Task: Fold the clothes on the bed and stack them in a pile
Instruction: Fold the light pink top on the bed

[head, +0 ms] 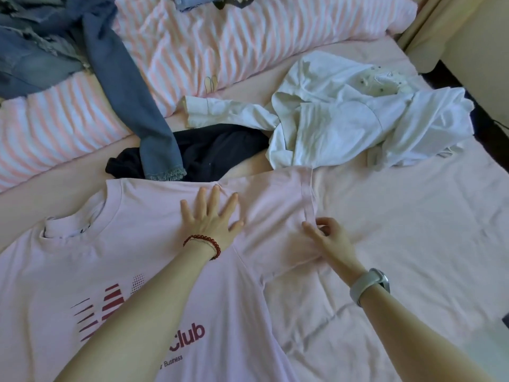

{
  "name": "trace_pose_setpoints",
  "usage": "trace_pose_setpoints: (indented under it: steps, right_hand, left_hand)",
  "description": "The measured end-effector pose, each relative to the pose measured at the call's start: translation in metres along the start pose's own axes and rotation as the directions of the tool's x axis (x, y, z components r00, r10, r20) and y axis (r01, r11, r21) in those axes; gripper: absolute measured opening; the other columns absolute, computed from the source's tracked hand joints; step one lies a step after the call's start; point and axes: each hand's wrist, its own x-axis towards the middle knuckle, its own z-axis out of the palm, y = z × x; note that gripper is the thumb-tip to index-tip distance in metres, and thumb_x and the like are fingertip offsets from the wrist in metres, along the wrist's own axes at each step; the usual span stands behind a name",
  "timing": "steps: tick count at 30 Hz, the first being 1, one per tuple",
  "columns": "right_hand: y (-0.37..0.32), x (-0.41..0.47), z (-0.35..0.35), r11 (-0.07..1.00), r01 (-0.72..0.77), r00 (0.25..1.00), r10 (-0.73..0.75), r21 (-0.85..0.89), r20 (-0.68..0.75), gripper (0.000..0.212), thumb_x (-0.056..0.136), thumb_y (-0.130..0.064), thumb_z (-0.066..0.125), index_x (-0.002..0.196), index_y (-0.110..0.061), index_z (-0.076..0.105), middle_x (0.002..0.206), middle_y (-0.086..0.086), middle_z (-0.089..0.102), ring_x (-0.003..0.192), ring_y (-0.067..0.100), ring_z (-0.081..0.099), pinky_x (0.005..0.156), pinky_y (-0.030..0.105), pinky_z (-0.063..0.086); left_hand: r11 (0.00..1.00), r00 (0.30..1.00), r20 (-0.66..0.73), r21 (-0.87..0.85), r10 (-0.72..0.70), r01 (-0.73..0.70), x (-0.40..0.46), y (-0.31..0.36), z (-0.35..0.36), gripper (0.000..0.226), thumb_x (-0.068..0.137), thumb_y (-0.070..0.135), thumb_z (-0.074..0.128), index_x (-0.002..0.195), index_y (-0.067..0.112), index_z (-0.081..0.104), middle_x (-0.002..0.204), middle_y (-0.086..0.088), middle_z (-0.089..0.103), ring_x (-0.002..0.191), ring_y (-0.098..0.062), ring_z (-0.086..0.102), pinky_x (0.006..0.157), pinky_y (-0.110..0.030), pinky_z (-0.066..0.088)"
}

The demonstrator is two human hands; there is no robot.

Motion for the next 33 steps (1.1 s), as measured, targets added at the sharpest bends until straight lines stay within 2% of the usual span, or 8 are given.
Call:
trace_pose_setpoints:
  steps: [6, 10, 14, 16, 18, 22, 27, 33]
  right_hand:
    - [-0.018, -0.018, 0.006, 0.961, -0.053, 0.984, 0.097, 0.273, -0.151, 0.031, 0.076, -0.028, 0.065, 0.087, 0.001, 0.062, 0.076, 0.008, 0.058, 0.066, 0.018, 0.054, 0.06, 0.029, 0.047]
    - [-0.044, -0.033, 0.015, 0.957, -0.177, 0.966, 0.214, 0.23, -0.148, 0.014, 0.082, -0.013, 0.06, 0.071, -0.006, 0.056, 0.068, 0.01, 0.054, 0.066, 0.025, 0.05, 0.06, 0.036, 0.045]
    - [-0.085, -0.074, 0.043, 0.888, 0.322, 0.815, -0.437, -0.329, -0.38, 0.035, 0.084, -0.012, 0.05, 0.056, -0.02, 0.031, 0.045, -0.003, 0.025, 0.045, 0.016, 0.026, 0.043, 0.03, 0.024]
    - [-0.101, -0.104, 0.074, 0.649, 0.625, 0.664, -0.734, -0.435, -0.141, 0.019, 0.084, -0.013, 0.053, 0.069, -0.022, 0.056, 0.048, -0.004, 0.036, 0.046, 0.016, 0.036, 0.041, 0.029, 0.032]
    - [-0.101, -0.128, 0.111, 0.462, 0.8, 0.568, -0.789, -0.384, 0.235, 0.023, 0.087, -0.016, 0.055, 0.106, -0.02, 0.067, 0.072, -0.002, 0.057, 0.066, 0.019, 0.056, 0.05, 0.029, 0.044]
    - [-0.075, -0.145, 0.163, 0.547, 0.697, 0.659, -0.234, -0.464, 0.715, 0.06, 0.095, -0.037, 0.045, 0.148, -0.028, 0.018, 0.147, 0.001, 0.029, 0.132, 0.021, 0.031, 0.098, 0.039, 0.041]
    - [-0.037, -0.165, 0.205, 0.472, 0.627, 0.762, -0.207, -0.62, 0.613, 0.059, 0.099, -0.032, 0.03, 0.149, -0.019, 0.001, 0.157, 0.003, -0.006, 0.144, 0.021, -0.01, 0.117, 0.037, 0.006]
    - [-0.027, -0.197, 0.251, 0.415, 0.491, 0.871, -0.204, -0.766, 0.448, 0.059, 0.096, -0.028, 0.03, 0.148, -0.018, 0.003, 0.156, 0.009, -0.007, 0.143, 0.027, -0.009, 0.115, 0.047, 0.003]
  left_hand:
    - [0.974, 0.984, -0.157, -0.193, 0.088, -0.118, -0.02, -0.014, -0.023, 0.056, 0.093, 0.041, 0.039, 0.145, 0.031, 0.022, 0.154, -0.002, 0.013, 0.139, -0.027, 0.014, 0.106, -0.044, 0.022]
    - [0.811, 0.978, -0.202, -0.579, -0.042, -0.085, -0.053, -0.025, -0.032, 0.049, 0.095, 0.021, 0.044, 0.142, 0.016, 0.034, 0.152, -0.004, 0.023, 0.14, -0.023, 0.02, 0.109, -0.036, 0.024]
    - [0.587, 0.957, -0.202, -0.808, -0.21, -0.042, -0.09, -0.052, -0.038, 0.043, 0.097, 0.017, 0.043, 0.14, 0.014, 0.038, 0.147, -0.006, 0.033, 0.137, -0.018, 0.027, 0.109, -0.025, 0.022]
    - [0.475, 0.921, -0.2, -0.88, -0.334, -0.019, -0.114, -0.073, -0.037, 0.039, 0.096, 0.012, 0.045, 0.135, 0.01, 0.043, 0.14, -0.008, 0.041, 0.132, -0.019, 0.036, 0.105, -0.02, 0.025]
    - [0.364, 0.872, -0.146, -0.93, -0.467, 0.039, -0.14, -0.099, -0.028, 0.038, 0.095, 0.009, 0.045, 0.133, 0.008, 0.047, 0.137, -0.01, 0.044, 0.128, -0.022, 0.041, 0.107, -0.027, 0.03]
    - [0.234, 0.752, -0.002, -0.951, -0.66, 0.203, -0.193, -0.155, 0.009, 0.036, 0.095, 0.011, 0.043, 0.131, 0.008, 0.049, 0.136, -0.011, 0.044, 0.125, -0.024, 0.044, 0.1, -0.026, 0.032]
    - [0.227, 0.634, 0.067, -0.9, -0.771, 0.372, -0.251, -0.212, 0.06, 0.037, 0.09, 0.002, 0.049, 0.127, -0.003, 0.051, 0.131, -0.023, 0.048, 0.124, -0.035, 0.042, 0.104, -0.04, 0.032]
    - [0.037, 0.373, 0.222, -0.817, -0.901, 0.575, -0.307, -0.24, 0.105, 0.045, 0.087, 0.009, 0.054, 0.132, 0.006, 0.047, 0.142, -0.018, 0.037, 0.13, -0.036, 0.03, 0.099, -0.052, 0.031]
